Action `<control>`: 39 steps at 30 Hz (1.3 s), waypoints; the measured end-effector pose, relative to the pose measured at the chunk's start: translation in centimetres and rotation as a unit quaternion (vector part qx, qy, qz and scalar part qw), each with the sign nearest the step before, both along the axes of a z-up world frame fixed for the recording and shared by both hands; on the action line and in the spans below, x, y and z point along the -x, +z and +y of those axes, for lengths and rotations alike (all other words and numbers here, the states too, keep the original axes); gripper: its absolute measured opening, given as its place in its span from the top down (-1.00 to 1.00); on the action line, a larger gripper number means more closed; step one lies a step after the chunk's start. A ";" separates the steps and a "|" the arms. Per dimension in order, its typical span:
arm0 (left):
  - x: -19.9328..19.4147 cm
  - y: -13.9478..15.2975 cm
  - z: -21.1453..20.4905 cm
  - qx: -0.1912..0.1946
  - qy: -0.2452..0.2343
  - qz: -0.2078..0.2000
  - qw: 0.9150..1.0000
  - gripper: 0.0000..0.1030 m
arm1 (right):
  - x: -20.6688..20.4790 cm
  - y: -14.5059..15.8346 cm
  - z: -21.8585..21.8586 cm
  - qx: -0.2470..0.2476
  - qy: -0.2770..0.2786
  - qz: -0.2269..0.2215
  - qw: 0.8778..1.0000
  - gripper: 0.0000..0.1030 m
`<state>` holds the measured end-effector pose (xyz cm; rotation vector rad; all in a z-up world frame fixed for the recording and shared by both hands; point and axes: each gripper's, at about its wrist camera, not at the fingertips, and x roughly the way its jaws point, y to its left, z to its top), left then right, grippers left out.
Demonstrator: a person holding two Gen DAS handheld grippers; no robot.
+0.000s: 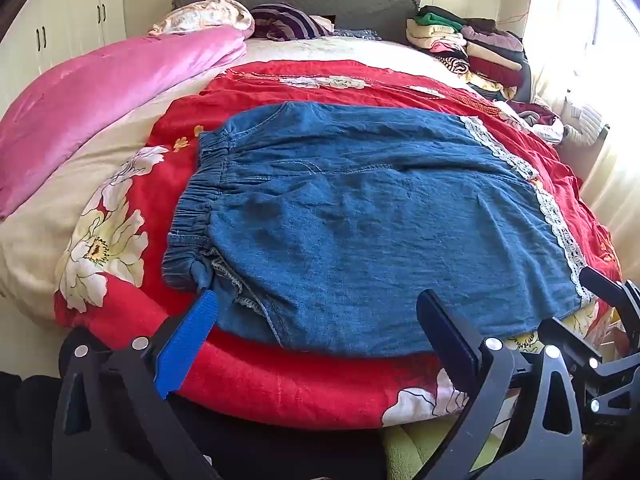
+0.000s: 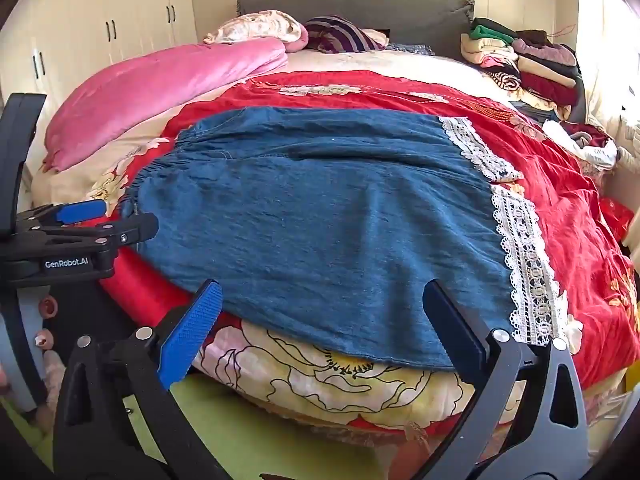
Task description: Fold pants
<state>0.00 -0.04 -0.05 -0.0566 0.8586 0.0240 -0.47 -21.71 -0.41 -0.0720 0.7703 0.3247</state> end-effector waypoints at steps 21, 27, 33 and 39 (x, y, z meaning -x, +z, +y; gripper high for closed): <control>0.6 0.3 -0.6 0.008 -0.010 -0.002 1.000 -0.92 | 0.1 0.4 0.2 0.001 0.001 -0.011 1.000 -0.84; 0.6 0.4 -0.7 0.006 -0.011 -0.002 1.000 -0.92 | 0.2 0.4 0.2 -0.001 0.000 -0.010 1.000 -0.84; 0.6 0.4 -0.7 0.005 -0.009 -0.004 1.000 -0.92 | 0.2 0.4 0.2 0.000 0.000 -0.009 1.000 -0.84; 0.6 0.4 -0.8 0.005 -0.010 -0.003 1.000 -0.92 | 0.2 0.5 0.3 0.000 -0.001 -0.009 1.000 -0.84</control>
